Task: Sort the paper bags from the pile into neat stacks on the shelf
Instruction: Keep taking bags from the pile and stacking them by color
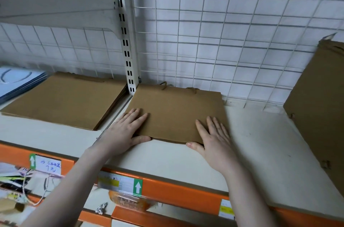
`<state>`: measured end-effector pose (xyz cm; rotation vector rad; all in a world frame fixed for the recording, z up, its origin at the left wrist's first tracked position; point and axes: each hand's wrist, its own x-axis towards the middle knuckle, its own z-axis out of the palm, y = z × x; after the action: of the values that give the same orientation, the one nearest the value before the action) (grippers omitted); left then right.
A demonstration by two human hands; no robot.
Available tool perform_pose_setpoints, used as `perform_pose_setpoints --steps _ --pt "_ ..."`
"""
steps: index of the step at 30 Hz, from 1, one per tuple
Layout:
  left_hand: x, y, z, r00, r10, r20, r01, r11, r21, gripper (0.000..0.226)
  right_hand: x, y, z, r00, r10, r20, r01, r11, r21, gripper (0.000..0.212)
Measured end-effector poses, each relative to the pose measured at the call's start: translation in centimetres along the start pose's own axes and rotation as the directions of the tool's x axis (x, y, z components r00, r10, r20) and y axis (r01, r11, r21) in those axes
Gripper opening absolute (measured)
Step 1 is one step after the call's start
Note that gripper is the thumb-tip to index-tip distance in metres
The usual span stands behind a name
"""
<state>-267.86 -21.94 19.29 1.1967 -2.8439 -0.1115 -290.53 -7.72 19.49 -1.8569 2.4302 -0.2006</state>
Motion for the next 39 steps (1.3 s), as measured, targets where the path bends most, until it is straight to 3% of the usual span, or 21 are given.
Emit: perform_pose_setpoints --steps 6,13,18,27,32,39 --pt "0.3 0.3 -0.1 0.997 -0.053 0.055 0.053 0.999 0.005 0.132 0.3 0.2 0.1 1.000 -0.015 -0.027 0.017 0.999 0.051 0.074" --pt "-0.3 0.8 -0.2 0.996 -0.091 -0.012 0.091 0.996 -0.003 0.127 0.0 -0.2 0.4 0.997 0.000 -0.073 0.008 0.994 0.105 0.073" --pt "-2.1 3.0 -0.4 0.959 -0.256 -0.125 0.251 0.966 -0.052 0.087 -0.9 -1.4 -0.5 0.995 0.016 -0.097 -0.004 0.993 0.121 0.069" --pt "-10.4 0.1 -1.0 0.794 -0.506 -0.337 0.489 0.861 -0.139 0.066 -2.1 -11.8 2.1 0.944 0.048 -0.325 0.027 0.975 0.220 0.044" --pt "-17.9 -6.9 -1.7 0.647 -0.637 -0.420 0.611 0.762 -0.215 0.064 -2.0 -21.1 3.5 0.944 -0.070 -0.324 0.130 0.977 0.166 0.044" --pt "-29.7 -18.5 -3.3 0.510 -0.699 -0.501 0.724 0.663 -0.187 0.049 -3.3 -37.2 4.9 0.904 -0.225 -0.364 0.291 0.947 0.136 0.046"
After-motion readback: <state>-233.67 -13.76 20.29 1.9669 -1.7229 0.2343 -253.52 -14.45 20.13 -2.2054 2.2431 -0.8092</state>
